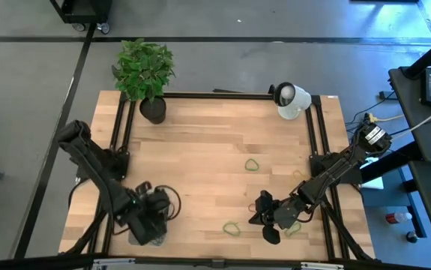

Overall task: Pick and place rubber bands into bin
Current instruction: Put the blue rubber band into the bin

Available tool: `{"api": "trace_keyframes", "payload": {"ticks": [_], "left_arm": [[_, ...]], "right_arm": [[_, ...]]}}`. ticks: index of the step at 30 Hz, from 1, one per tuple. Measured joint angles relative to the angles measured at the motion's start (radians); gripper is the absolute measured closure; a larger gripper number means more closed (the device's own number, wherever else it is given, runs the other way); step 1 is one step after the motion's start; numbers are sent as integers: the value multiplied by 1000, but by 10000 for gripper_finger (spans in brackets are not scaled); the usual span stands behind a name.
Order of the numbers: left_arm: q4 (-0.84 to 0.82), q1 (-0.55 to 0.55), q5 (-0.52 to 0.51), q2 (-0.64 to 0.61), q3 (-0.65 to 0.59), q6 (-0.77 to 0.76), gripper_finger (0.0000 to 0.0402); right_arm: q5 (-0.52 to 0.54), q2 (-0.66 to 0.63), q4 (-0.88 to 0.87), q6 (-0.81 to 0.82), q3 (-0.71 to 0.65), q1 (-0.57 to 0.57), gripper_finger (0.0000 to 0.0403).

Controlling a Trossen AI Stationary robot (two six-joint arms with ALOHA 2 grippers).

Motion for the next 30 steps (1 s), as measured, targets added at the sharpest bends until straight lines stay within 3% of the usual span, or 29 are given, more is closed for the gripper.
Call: {"api": "trace_keyframes", "payload": {"ticks": [5,8,11,15,20,24,30], "left_arm": [[0,108,-56,-49,0,183,294],[12,193,-30,-44,0,372,351],[81,277,28,-14,0,604,392],[195,377,113,10,0,896,400],[319,504,184,-6,-97,1114,400],[469,602,343,-58,-229,1200,400],[584,679,451,-184,-390,1268,400]], "right_arm": [[26,0,-2,52,0,-11,401],[60,0,-26,103,5,-11,401],[75,0,-186,210,58,-10,401],[75,0,-562,430,181,-10,401],[41,0,-950,809,293,-10,402],[-63,5,-1041,1063,293,-10,402],[-141,90,-1051,1032,289,-11,393]]}}
